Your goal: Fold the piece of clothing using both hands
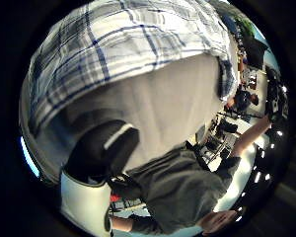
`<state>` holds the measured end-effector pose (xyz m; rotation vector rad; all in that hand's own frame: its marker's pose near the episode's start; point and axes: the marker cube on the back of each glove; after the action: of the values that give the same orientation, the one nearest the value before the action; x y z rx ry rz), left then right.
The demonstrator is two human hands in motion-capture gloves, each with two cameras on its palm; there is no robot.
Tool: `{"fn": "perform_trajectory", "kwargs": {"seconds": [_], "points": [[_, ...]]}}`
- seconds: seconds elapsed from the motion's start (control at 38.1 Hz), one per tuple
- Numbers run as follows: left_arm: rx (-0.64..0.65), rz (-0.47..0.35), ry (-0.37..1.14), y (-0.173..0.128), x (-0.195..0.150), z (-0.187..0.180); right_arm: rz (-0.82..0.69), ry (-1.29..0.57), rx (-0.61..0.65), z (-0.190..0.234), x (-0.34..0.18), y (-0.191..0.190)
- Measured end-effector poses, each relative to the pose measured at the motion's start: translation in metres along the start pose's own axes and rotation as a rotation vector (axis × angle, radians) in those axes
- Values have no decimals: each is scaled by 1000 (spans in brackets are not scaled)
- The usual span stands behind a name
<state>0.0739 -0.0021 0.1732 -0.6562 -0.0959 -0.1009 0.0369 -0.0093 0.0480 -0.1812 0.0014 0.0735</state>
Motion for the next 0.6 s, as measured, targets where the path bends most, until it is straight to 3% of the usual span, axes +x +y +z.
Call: {"fn": "perform_trajectory", "kwargs": {"seconds": [0.08,0.13,0.18,0.24,0.5,0.6], "points": [[150,132,37,-1,2,-5,-15,-1,-48,9,0,-2],[280,193,26,-36,-2,0,-29,-7,-80,16,0,-4],[367,161,-21,-77,-12,7,-43,-13,-112,24,-2,-6],[421,124,-54,-97,-17,7,-56,-16,-138,33,-4,-10],[515,106,44,-94,-19,-29,-117,15,-228,111,-38,-41],[539,116,95,-101,-24,-43,-118,62,-207,139,-61,-56]]}}
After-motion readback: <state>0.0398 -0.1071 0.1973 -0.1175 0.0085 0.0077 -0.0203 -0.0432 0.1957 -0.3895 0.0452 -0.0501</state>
